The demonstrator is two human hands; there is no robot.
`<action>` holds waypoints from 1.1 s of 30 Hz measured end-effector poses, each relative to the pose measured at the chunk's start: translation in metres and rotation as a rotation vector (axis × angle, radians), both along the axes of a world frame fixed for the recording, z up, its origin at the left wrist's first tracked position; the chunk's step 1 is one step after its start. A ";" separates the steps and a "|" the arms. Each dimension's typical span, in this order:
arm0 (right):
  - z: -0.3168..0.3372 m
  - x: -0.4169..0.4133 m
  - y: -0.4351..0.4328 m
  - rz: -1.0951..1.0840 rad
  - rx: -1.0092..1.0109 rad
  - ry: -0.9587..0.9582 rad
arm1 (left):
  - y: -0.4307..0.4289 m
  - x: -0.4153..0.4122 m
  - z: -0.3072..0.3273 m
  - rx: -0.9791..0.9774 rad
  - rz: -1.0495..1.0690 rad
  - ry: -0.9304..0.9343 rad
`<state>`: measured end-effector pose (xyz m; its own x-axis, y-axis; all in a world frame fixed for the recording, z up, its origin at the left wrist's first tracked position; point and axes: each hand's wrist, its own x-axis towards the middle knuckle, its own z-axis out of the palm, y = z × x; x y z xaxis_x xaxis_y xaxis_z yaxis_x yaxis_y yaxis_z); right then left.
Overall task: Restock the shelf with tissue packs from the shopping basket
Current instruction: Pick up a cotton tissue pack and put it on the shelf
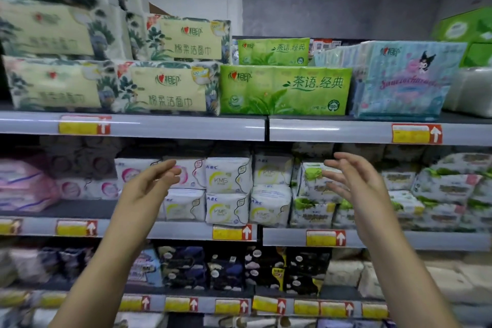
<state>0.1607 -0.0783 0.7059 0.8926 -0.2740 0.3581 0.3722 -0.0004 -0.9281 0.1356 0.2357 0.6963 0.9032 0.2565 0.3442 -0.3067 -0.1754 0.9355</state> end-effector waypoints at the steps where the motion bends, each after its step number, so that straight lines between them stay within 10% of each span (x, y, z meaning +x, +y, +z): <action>1: -0.002 -0.004 0.008 0.002 0.001 0.013 | 0.009 -0.005 -0.002 -0.004 0.004 0.004; 33: -0.097 -0.066 0.178 -0.058 -0.054 0.338 | 0.175 -0.049 -0.101 -0.090 -0.094 0.271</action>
